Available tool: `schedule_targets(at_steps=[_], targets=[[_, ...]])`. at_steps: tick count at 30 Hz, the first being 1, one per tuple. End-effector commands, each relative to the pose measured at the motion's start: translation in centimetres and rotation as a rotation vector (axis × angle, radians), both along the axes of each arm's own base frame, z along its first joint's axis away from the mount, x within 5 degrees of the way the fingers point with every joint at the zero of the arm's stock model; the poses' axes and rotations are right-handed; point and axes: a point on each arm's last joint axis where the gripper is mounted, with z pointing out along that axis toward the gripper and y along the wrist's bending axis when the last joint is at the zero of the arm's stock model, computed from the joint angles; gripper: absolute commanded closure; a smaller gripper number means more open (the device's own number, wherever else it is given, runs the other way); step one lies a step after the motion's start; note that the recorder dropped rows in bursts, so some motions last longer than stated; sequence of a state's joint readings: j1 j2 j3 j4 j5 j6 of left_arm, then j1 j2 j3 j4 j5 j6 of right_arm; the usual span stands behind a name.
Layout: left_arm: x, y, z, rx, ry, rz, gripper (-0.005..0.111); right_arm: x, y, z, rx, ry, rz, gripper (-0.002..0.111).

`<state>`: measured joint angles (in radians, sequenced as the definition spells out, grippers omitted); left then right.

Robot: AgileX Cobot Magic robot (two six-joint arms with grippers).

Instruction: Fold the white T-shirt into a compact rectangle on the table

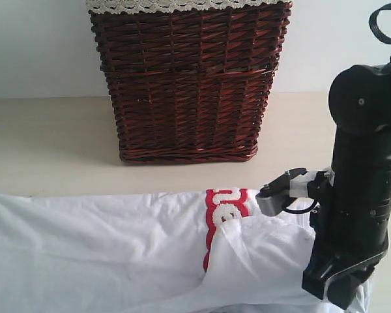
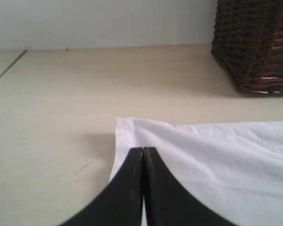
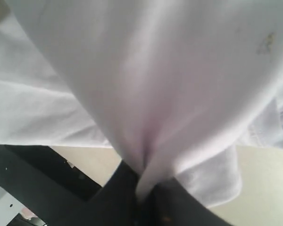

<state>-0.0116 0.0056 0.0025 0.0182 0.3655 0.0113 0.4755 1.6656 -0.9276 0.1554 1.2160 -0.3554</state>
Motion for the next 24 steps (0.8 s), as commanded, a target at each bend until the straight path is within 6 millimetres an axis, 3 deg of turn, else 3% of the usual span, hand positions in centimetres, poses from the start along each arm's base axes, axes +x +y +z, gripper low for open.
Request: schedule_targets(at_steps=[1,3,6,8,9,11,13,18,22,24], targets=[[0.0,0.0,0.2,0.005,-0.016,0.004,0.107,-0.3,-0.2,-0.2,-0.009,0.013,0.022,0.081],[0.0,0.0,0.2,0.005,-0.016,0.004,0.107,0.1,-0.4,0.2,-0.047,-0.022,-0.008,0.063],[0.0,0.0,0.2,0.005,-0.016,0.004,0.107,0.9,0.1,2.3,-0.007,-0.105,-0.040,0.062],[0.0,0.0,0.2,0.005,-0.016,0.004,0.107,1.1,0.8,5.3,0.101,-0.188,-0.054,0.062],[0.0,0.0,0.2,0.005,-0.016,0.004,0.107,0.6,1.2,7.5,0.204,-0.236,-0.033,0.062],[0.0,0.0,0.2,0.005,-0.016,0.004,0.107,-0.5,1.0,9.7,0.284,-0.289,-0.031,0.057],[0.0,0.0,0.2,0.005,-0.016,0.004,0.107,-1.0,0.7,10.6,0.298,-0.326,-0.026,0.050],[0.0,0.0,0.2,0.005,-0.016,0.004,0.107,-3.2,1.1,10.3,0.384,-0.259,-0.050,0.045],[0.0,0.0,0.2,0.005,-0.016,0.004,0.107,-6.8,3.6,8.5,0.489,-0.123,0.139,0.047],[0.0,0.0,0.2,0.005,-0.016,0.004,0.107,-8.5,4.2,7.5,0.447,-0.086,0.220,0.047]])
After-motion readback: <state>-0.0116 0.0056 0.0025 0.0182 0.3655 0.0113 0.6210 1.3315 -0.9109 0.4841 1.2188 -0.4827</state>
